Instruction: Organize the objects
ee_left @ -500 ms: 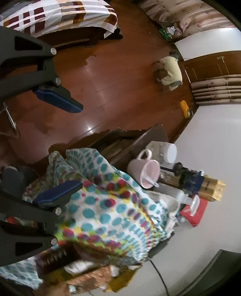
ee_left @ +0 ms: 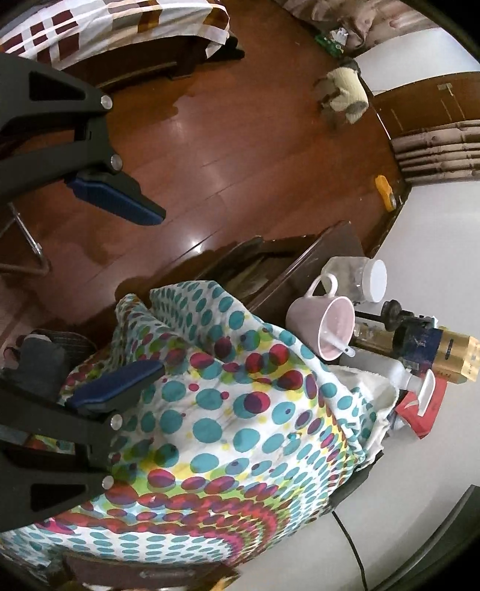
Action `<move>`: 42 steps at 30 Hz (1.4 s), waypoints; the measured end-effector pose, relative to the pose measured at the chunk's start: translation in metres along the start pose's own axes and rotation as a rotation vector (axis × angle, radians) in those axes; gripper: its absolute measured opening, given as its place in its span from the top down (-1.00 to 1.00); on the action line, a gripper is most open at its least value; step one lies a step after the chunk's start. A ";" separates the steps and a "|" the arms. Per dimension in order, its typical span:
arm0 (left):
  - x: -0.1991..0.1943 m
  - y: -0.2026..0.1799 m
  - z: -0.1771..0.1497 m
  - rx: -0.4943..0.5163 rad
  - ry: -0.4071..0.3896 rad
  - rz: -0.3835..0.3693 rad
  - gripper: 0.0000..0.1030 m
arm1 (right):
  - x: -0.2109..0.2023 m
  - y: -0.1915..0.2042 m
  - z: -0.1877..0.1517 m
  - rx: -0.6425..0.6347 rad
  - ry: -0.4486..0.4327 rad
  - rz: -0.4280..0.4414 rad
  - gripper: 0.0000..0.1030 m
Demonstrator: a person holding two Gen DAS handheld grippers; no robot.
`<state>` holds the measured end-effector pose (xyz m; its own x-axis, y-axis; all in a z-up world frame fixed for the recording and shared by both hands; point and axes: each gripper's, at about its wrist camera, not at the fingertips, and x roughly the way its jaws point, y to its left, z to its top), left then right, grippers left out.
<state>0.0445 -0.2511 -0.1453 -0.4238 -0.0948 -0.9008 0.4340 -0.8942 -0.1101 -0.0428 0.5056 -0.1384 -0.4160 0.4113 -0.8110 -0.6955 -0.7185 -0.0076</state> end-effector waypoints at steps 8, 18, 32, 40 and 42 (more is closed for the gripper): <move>0.005 -0.007 -0.002 0.024 0.033 -0.028 -0.50 | 0.000 0.001 0.000 0.001 0.000 0.000 -1.00; 0.005 -0.008 -0.003 0.030 0.040 -0.032 -0.50 | 0.000 0.002 0.000 0.001 0.000 0.000 -1.00; 0.005 -0.006 -0.005 0.025 0.040 -0.042 -0.50 | 0.008 -0.001 0.000 0.002 0.000 0.000 -1.00; 0.001 -0.003 -0.004 0.010 0.034 -0.058 -0.50 | 0.008 -0.001 0.000 0.002 0.000 0.000 -1.00; -0.001 -0.003 -0.003 0.009 0.025 -0.056 -0.50 | 0.008 -0.001 0.001 0.002 0.001 0.000 -1.00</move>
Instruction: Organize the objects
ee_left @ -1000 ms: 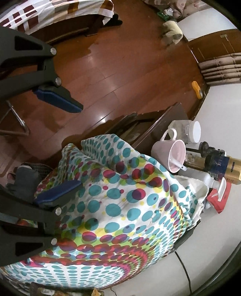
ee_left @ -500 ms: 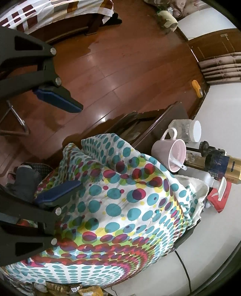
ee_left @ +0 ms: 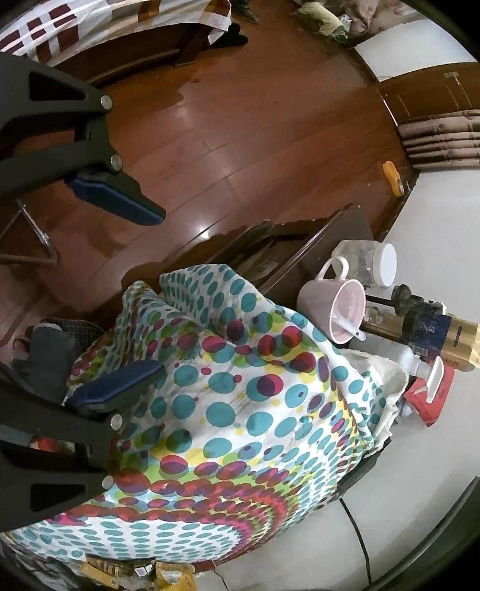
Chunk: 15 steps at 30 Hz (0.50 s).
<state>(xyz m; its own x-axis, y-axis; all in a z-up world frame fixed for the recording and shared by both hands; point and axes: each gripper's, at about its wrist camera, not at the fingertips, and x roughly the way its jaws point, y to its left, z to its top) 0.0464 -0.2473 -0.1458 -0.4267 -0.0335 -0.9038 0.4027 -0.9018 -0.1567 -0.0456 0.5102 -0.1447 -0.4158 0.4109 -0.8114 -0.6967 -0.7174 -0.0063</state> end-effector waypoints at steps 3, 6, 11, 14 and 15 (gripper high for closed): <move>-0.001 0.003 0.002 -0.009 -0.014 0.002 -0.50 | 0.000 0.000 0.000 0.000 0.000 0.000 -1.00; 0.000 0.003 0.003 -0.011 -0.028 0.001 -0.50 | 0.000 0.001 0.000 0.000 0.000 0.000 -1.00; -0.007 0.002 0.003 -0.019 -0.071 0.020 -0.50 | 0.000 0.001 0.000 0.000 0.000 0.000 -1.00; -0.014 -0.002 0.005 -0.015 -0.075 0.054 -0.50 | 0.000 0.001 0.000 0.000 0.000 0.000 -1.00; -0.015 -0.003 0.006 -0.013 -0.074 0.063 -0.50 | 0.000 0.000 0.000 0.000 0.000 0.000 -1.00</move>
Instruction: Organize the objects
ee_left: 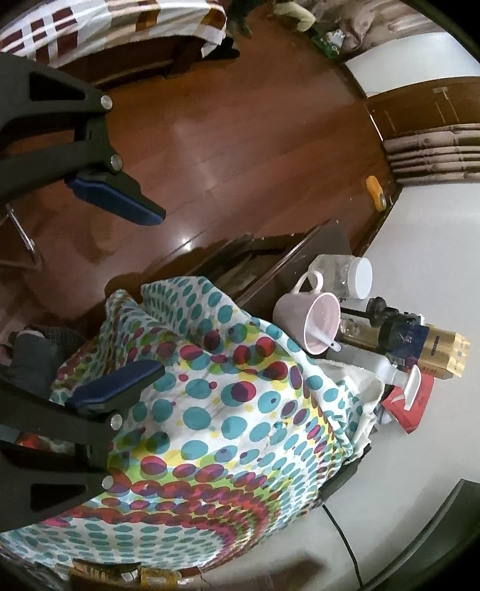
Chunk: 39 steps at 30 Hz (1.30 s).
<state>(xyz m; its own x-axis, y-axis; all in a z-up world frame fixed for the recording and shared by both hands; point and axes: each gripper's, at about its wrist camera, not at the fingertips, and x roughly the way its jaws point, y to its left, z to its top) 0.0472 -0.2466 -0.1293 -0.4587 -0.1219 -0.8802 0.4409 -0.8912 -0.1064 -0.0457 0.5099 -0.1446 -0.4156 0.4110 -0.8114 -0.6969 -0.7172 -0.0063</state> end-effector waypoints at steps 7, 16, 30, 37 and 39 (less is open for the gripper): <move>-0.020 -0.025 0.009 0.053 -0.042 0.029 -0.50 | 0.000 0.000 0.000 0.000 0.000 0.000 -1.00; -0.053 -0.132 0.015 0.289 -0.128 -0.079 -0.50 | -0.001 0.002 -0.001 0.000 0.000 0.000 -1.00; -0.107 -0.354 -0.059 0.698 -0.176 -0.327 -0.50 | 0.000 0.002 -0.001 0.000 0.000 0.000 -1.00; -0.085 -0.399 -0.090 0.752 -0.129 -0.259 -0.50 | 0.002 0.002 -0.001 0.000 0.000 -0.001 -1.00; -0.078 -0.408 -0.091 0.753 -0.114 -0.250 -0.50 | 0.002 0.002 -0.001 -0.006 0.004 0.002 -1.00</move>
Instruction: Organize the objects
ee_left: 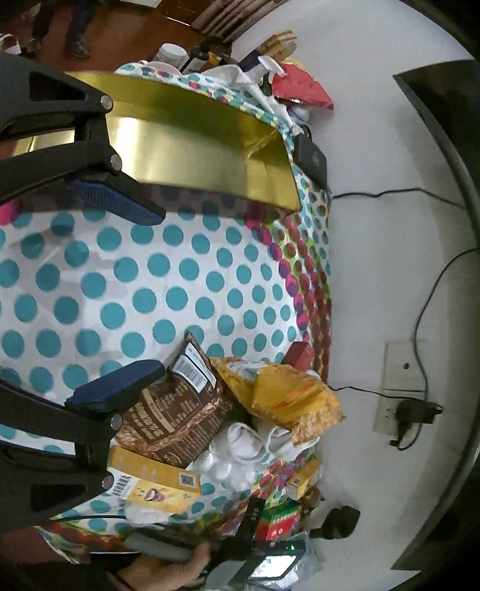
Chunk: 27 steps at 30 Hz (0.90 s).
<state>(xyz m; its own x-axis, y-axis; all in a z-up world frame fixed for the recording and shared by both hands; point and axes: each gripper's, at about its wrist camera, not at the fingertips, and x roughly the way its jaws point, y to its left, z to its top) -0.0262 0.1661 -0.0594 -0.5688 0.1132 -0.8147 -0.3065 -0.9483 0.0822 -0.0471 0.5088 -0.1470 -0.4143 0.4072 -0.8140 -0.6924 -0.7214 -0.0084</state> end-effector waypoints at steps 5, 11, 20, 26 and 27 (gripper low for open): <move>0.016 -0.012 0.008 0.015 0.027 0.002 -0.50 | -0.022 -0.010 0.008 -0.005 0.063 0.131 -1.00; 0.019 -0.015 0.011 -0.004 0.022 -0.010 -0.50 | -0.142 -0.033 -0.004 -0.084 -0.175 0.297 -1.00; 0.012 -0.025 -0.002 0.023 0.024 -0.035 -0.50 | -0.216 -0.055 -0.047 -0.215 -0.190 0.362 -1.00; -0.004 -0.027 -0.013 0.033 0.020 -0.039 -0.50 | -0.219 -0.025 -0.085 -0.272 -0.115 0.423 -1.00; -0.007 -0.026 -0.016 0.031 0.021 -0.035 -0.51 | -0.220 -0.020 -0.089 -0.273 -0.099 0.432 -1.00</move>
<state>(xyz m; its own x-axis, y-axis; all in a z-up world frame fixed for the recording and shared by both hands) -0.0022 0.1849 -0.0654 -0.5411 0.1396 -0.8293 -0.3494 -0.9343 0.0707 0.1108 0.3837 -0.0198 -0.6914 0.0818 -0.7178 -0.2721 -0.9499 0.1538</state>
